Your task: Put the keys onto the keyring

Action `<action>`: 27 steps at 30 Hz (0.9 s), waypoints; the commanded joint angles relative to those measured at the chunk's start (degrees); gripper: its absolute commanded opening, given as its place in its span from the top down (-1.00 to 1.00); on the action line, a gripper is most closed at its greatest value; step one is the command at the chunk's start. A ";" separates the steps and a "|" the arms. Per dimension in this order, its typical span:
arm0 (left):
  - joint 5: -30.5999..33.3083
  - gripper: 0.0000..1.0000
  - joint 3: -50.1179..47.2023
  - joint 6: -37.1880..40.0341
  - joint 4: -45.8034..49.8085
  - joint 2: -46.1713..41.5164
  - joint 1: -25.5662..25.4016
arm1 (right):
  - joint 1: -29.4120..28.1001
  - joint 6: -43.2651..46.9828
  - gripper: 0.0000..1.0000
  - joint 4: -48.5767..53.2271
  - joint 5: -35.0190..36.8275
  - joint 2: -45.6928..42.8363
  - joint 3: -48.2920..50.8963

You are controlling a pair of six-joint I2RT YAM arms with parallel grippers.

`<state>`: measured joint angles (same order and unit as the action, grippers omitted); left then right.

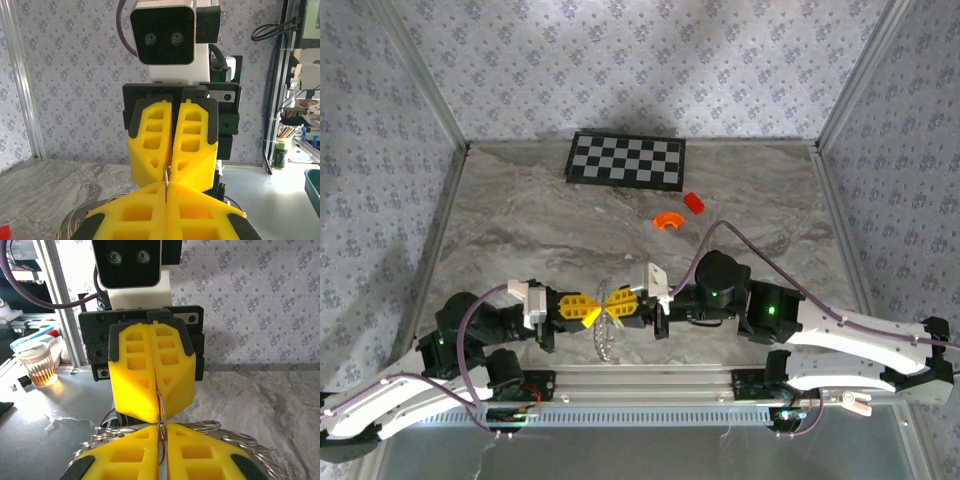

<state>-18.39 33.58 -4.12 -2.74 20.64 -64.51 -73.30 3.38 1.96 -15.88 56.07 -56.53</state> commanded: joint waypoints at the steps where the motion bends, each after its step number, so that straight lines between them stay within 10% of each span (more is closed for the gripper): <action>1: 0.07 1.00 2.51 0.77 -1.53 0.09 0.09 | 0.26 0.04 0.84 -0.78 0.01 -0.35 -1.63; 10: 3.72 1.00 4.54 2.46 4.66 0.22 0.09 | 0.44 1.59 1.00 2.16 2.60 -1.26 -2.14; 17: 11.43 0.51 10.10 4.90 18.49 3.41 0.09 | 1.03 3.67 1.00 15.62 6.44 -0.89 -7.80; 27: 11.34 0.38 17.83 7.54 28.76 10.56 0.09 | 1.76 7.23 1.00 34.28 8.64 4.32 -19.04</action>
<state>-5.98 48.90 1.78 22.72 30.09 -64.51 -71.85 8.43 28.82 -8.73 59.42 -72.23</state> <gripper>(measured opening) 0.309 0.052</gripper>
